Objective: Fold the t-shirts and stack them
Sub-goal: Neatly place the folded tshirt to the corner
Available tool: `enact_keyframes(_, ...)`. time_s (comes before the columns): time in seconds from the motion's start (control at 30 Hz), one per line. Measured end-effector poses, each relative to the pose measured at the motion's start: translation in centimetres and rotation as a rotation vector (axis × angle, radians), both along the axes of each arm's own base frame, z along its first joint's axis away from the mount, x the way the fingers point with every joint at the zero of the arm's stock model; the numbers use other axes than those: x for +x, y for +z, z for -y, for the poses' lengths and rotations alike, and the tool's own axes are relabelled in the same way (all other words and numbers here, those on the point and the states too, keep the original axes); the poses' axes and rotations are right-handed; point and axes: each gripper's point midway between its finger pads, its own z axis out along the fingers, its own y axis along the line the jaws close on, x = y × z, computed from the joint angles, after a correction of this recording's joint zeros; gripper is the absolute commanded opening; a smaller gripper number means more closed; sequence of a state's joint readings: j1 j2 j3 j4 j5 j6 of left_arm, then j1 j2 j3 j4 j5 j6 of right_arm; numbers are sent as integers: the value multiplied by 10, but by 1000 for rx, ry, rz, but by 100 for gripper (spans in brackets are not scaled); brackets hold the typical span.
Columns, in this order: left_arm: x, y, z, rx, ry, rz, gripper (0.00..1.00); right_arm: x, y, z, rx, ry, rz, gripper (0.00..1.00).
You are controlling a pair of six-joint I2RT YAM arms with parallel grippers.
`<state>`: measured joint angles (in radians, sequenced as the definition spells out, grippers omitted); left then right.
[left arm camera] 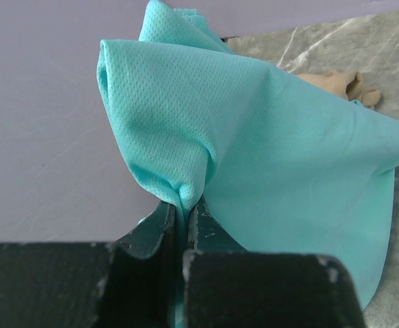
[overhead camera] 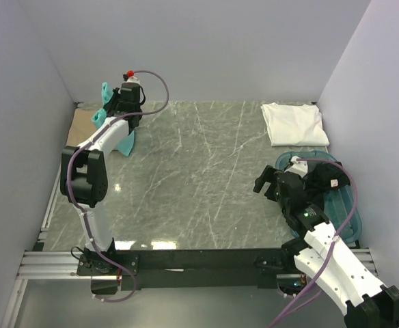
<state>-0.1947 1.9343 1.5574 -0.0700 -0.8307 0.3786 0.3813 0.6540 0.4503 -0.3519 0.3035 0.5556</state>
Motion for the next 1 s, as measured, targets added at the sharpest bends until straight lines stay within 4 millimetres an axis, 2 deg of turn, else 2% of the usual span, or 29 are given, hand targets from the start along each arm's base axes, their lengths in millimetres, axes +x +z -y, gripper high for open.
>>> enact_keyframes(0.17,1,6,-1,-11,-13,12,1,0,0,1,-2,-4,1,100)
enact_keyframes(0.4,2,35,-6,-25,-13,75,1,0,-1,2,-7,-9,-3,100)
enact_keyframes(0.53,2,45,-12,-27,-15,94,1,0,-1,2,-8,-9,-4,100)
enact_keyframes(0.83,5,40,-35,-40,-10,84,1,1,-2,4,-15,-18,-5,100)
enact_keyframes(1.0,18,21,-50,-42,10,60,1,1,-3,6,-23,-27,-9,100)
